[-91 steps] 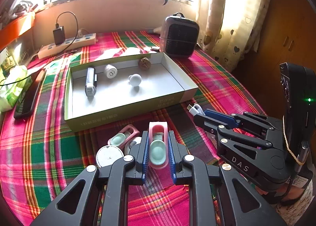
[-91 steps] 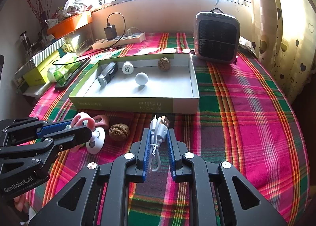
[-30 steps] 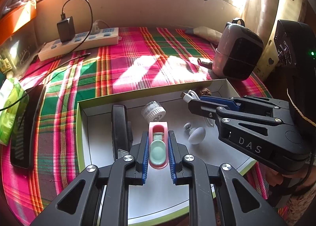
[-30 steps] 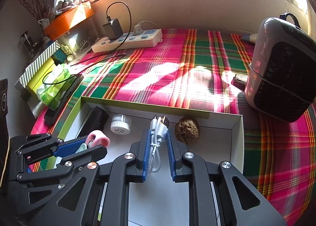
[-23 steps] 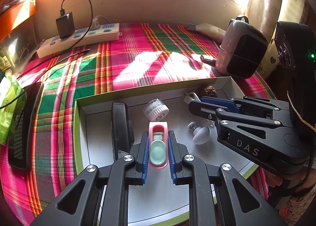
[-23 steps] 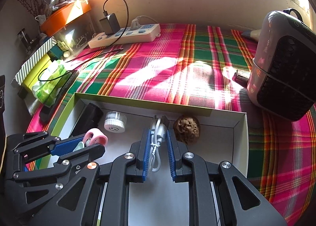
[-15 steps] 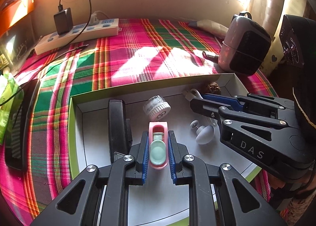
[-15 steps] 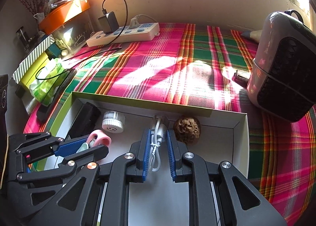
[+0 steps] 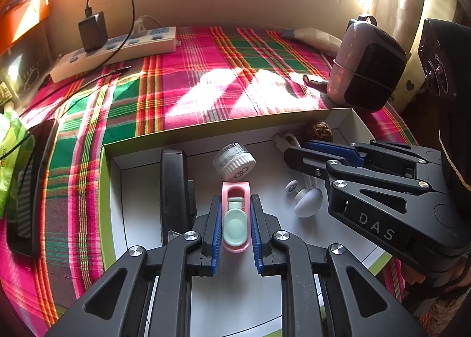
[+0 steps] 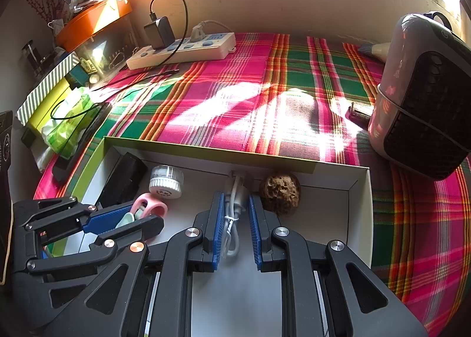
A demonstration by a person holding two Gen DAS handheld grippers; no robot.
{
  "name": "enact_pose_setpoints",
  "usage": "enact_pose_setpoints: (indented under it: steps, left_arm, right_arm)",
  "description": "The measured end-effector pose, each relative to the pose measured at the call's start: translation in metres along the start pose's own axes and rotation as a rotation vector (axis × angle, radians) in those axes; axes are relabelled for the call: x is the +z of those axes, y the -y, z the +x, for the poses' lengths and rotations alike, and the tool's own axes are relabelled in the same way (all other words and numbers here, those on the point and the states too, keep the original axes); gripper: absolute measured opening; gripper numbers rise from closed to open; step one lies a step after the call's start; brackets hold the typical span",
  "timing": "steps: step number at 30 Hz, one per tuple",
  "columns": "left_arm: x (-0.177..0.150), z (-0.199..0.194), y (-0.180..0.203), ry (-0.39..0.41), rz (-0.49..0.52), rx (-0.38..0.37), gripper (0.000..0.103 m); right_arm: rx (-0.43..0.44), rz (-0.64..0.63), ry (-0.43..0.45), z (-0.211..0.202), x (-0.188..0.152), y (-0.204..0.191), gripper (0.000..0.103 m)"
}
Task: Organize objects
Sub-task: 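Open both grippers to release the pink clip and white cable in the box, then withdraw both grippers from the box toward the remaining objects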
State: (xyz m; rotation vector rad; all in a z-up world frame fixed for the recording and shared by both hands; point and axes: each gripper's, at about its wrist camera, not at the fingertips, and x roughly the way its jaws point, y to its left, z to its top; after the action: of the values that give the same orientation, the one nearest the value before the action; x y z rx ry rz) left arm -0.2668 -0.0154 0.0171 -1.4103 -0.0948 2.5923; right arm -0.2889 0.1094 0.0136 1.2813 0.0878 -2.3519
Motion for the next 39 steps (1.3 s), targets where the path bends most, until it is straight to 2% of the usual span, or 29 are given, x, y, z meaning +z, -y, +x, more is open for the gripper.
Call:
enact_pose_setpoints:
  steps: [13, 19, 23, 28, 30, 39]
  left_arm:
    - [0.002, 0.000, 0.000, 0.001, -0.008, -0.009, 0.018]
    - [0.001, -0.002, -0.001, 0.002, -0.006, -0.003, 0.023]
    - [0.000, -0.005, 0.000, 0.008, -0.007, -0.001, 0.025]
    - [-0.001, -0.011, 0.000, 0.015, -0.008, 0.007, 0.025]
    - [-0.002, -0.014, -0.001, 0.019, -0.011, 0.011, 0.025]
    - [-0.007, -0.032, -0.001, 0.054, -0.011, 0.037, 0.025]
  right_arm:
    - [-0.001, -0.001, -0.006, -0.003, -0.002, -0.002, 0.018]
    - [-0.001, -0.001, -0.009, -0.004, -0.003, -0.003, 0.018]
    - [-0.007, 0.006, -0.004, -0.007, -0.004, -0.004, 0.027]
    - [-0.020, -0.001, 0.009, -0.013, -0.006, -0.007, 0.030]
    - [-0.035, -0.006, 0.014, -0.016, -0.008, -0.008, 0.035]
    - [-0.048, -0.012, 0.031, -0.030, -0.015, -0.015, 0.036]
